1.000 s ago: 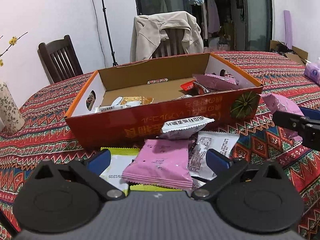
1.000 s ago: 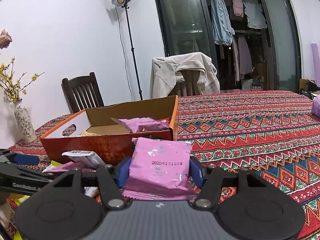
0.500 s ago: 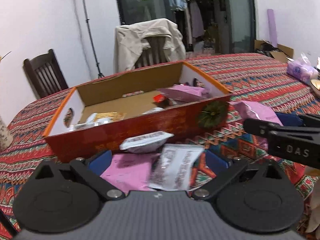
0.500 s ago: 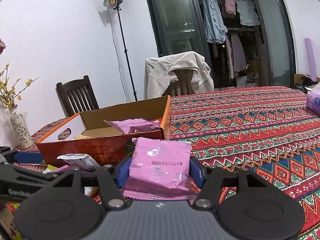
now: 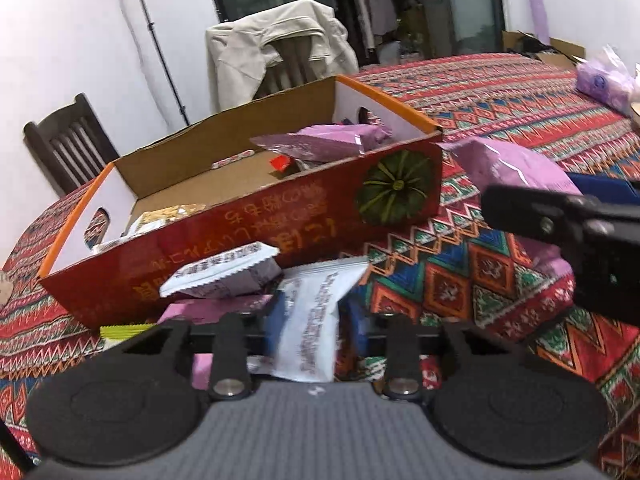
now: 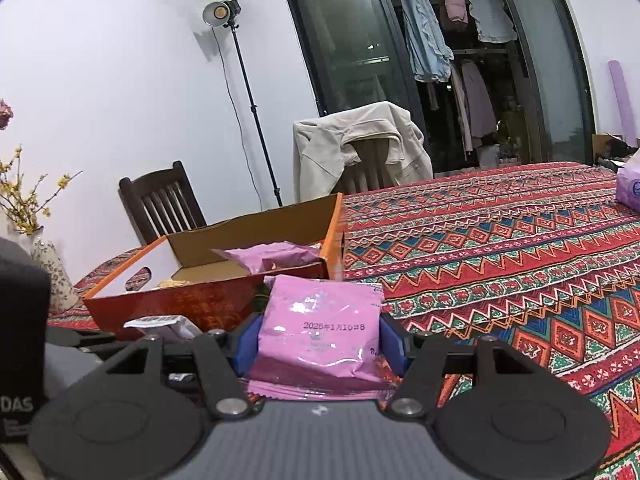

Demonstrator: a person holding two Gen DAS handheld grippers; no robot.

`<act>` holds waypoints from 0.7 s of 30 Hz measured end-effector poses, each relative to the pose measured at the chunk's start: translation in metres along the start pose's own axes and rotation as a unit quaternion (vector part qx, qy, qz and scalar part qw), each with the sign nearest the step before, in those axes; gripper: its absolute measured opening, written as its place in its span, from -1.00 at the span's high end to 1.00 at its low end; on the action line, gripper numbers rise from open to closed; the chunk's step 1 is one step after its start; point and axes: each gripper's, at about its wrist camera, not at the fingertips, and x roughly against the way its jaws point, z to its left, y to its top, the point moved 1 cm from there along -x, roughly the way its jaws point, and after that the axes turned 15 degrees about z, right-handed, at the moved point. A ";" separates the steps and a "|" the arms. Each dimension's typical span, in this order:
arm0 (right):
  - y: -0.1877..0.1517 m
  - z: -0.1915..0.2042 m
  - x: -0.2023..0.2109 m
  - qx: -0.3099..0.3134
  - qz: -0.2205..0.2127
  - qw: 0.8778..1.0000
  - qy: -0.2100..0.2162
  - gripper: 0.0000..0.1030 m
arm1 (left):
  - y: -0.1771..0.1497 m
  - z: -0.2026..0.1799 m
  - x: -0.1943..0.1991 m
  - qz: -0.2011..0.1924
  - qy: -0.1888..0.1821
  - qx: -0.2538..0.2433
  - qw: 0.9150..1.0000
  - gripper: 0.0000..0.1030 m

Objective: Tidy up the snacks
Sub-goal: 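Grasp a white printed sachet with the left gripper while the right holds the pink packet, then carry both packets over the box and open both grippers to drop them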

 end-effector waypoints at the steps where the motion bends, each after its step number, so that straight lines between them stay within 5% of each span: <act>1: 0.000 0.000 0.000 -0.001 0.002 1.000 0.000 -0.18 | -0.001 0.002 0.002 -0.001 -0.004 0.003 1.000 0.52; 21: 0.001 0.023 -0.004 0.051 -0.003 0.999 0.002 -0.18 | -0.026 0.026 0.055 -0.066 -0.050 0.026 0.996 0.74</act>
